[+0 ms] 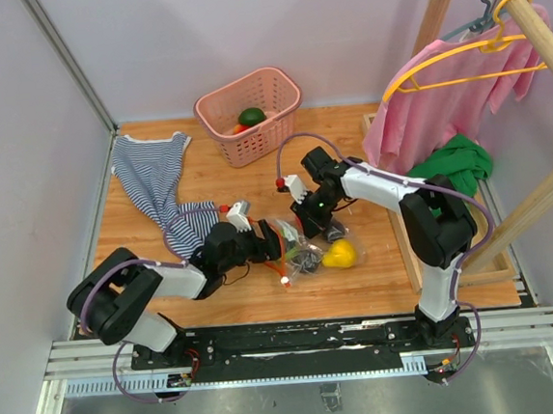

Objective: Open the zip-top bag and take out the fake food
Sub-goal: Pick up the fake fruit from the zipper food storage bag.

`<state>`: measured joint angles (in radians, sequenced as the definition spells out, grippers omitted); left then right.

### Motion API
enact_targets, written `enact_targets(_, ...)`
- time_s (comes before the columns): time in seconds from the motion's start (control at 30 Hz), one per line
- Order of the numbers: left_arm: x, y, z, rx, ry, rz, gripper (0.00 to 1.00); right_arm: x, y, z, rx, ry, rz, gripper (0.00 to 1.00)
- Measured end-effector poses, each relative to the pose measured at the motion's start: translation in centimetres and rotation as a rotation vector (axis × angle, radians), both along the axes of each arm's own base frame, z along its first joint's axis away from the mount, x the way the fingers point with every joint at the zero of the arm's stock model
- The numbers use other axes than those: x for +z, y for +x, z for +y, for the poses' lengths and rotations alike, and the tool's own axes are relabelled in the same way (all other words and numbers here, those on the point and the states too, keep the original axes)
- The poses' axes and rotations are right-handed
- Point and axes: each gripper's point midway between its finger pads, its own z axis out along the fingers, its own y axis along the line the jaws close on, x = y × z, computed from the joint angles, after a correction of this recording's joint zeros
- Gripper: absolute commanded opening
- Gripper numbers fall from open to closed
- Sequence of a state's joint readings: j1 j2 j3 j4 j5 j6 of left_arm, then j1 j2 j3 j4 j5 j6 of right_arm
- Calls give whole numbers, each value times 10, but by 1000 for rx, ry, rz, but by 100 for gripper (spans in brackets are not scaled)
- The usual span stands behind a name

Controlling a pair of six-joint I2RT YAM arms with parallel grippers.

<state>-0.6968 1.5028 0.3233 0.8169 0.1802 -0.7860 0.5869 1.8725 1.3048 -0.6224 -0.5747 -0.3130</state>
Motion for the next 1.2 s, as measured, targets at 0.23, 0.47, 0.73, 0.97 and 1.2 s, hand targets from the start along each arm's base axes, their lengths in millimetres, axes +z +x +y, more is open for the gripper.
enact_targets(0.23,25,-2,8,17,-2,-45,21,-4,9,-10,-29,-43,-28,13)
enact_targets(0.47,35,-14,24,36,28,-34,20,-6,20,-23,-69,-72,-47,14)
enact_targets(0.73,64,-28,51,104,30,-68,18,15,31,-30,-96,-35,-95,27)
enact_targets(0.97,80,-38,67,134,34,-78,17,54,30,-23,-51,63,-182,37)
enact_targets(1.2,114,-41,67,126,-16,-121,17,101,14,-18,55,188,-284,51)
